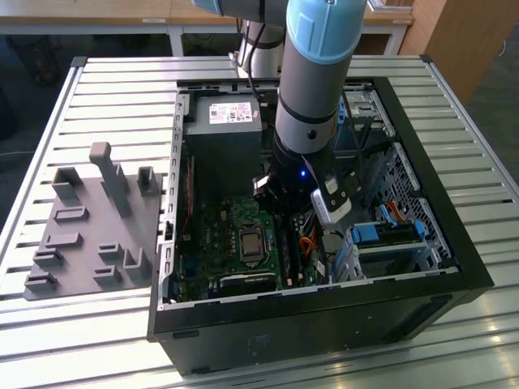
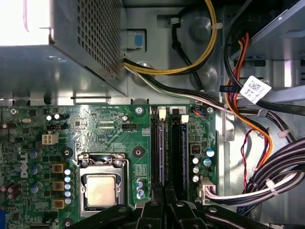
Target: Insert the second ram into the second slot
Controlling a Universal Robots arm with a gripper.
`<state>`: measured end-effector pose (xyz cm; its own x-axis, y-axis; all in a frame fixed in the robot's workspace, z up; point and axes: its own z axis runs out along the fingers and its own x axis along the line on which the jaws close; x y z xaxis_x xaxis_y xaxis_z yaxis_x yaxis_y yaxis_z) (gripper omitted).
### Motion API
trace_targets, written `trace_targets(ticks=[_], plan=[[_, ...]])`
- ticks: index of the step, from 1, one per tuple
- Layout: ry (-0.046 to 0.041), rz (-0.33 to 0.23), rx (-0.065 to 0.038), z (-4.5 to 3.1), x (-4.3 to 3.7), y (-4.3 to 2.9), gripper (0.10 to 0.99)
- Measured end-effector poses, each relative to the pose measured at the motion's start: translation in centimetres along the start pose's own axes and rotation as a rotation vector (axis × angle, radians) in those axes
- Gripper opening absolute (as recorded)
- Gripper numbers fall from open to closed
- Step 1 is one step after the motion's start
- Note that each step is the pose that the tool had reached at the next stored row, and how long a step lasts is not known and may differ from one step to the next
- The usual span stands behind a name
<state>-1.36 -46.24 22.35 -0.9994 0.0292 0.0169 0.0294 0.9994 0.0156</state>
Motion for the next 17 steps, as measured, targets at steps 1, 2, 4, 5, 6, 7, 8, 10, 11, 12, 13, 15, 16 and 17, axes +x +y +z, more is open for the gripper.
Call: trace_targets(ticks=[1,2,4,5,6,7,8,10,11,12,13,15,16,17], plan=[[0.0,0.001,0.0,0.0,-0.04,0.0,0.129],[0.0,0.001,0.0,0.0,-0.06,0.0,0.129],[0.0,0.001,0.0,0.04,-0.07,0.0,0.129],[-0.0001,0.001,0.0,0.08,-0.07,0.01,0.129],[-0.0001,0.001,0.0,0.12,-0.07,0.0,0.129],[0.0,0.001,0.001,0.13,-0.07,0.0,0.129],[0.0,0.001,0.001,0.13,-0.07,0.0,0.129],[0.0001,0.001,0.001,0.13,-0.07,0.0,0.129],[0.0,0.001,0.0,0.14,-0.08,0.0,0.129],[0.0,0.001,0.0,0.14,-0.08,0.0,0.129],[0.0,0.001,0.001,0.14,-0.07,0.0,0.129],[0.0,-0.001,0.0,0.15,-0.08,0.0,0.129],[0.0,-0.004,0.001,0.15,-0.09,0.0,0.129],[0.0001,-0.006,0.001,0.15,-0.09,0.0,0.129]])
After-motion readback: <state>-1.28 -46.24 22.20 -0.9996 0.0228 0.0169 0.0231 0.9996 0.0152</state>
